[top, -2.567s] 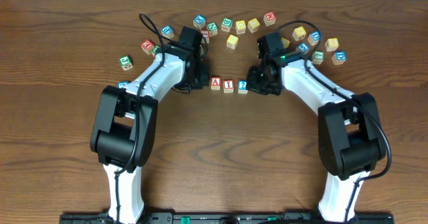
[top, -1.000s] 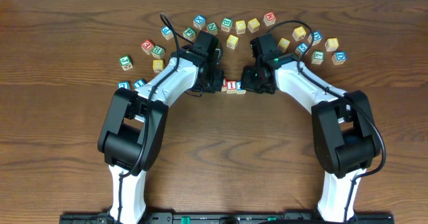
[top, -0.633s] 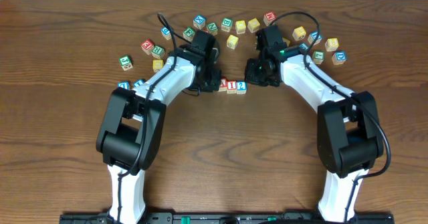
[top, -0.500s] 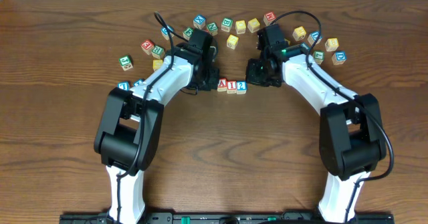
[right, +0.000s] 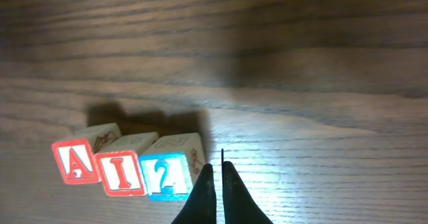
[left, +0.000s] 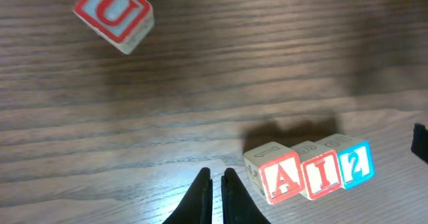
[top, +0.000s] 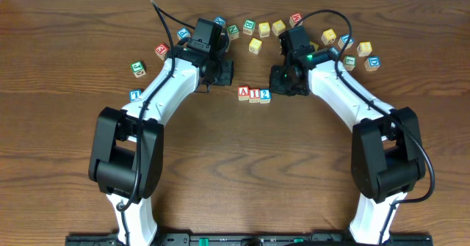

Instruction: Spell out AI2

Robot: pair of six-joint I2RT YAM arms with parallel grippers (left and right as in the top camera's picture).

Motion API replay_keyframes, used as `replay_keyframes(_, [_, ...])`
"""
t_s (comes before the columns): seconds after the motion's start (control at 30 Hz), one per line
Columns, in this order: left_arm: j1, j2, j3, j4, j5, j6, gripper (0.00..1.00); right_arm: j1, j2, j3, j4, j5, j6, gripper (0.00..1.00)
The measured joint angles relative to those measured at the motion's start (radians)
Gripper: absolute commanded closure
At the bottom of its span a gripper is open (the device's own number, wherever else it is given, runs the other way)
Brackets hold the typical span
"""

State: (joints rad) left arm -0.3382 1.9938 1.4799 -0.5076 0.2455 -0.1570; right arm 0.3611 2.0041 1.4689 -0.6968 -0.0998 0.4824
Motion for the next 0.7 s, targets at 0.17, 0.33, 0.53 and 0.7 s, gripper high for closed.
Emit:
replay_keyframes(0.17, [0.034, 0.0, 0.0, 0.0, -0.07, -0.011, 0.93, 0.048, -0.013, 0.0, -0.001, 0.002, -0.016, 0.99])
replay_keyframes(0.33, [0.117, 0.0, 0.0, -0.007, -0.101, -0.06, 0.93, 0.097, -0.027, 0.0, 0.002, 0.003, -0.02, 0.99])
replay_keyframes(0.53, [0.158, 0.0, 0.0, -0.011, -0.12, -0.089, 0.92, 0.156, -0.027, 0.0, 0.001, 0.011, -0.02, 0.99])
replay_keyframes(0.7, [0.148, 0.0, 0.0, -0.011, -0.121, -0.101, 0.92, 0.188, -0.026, 0.0, -0.003, 0.015, -0.02, 0.99])
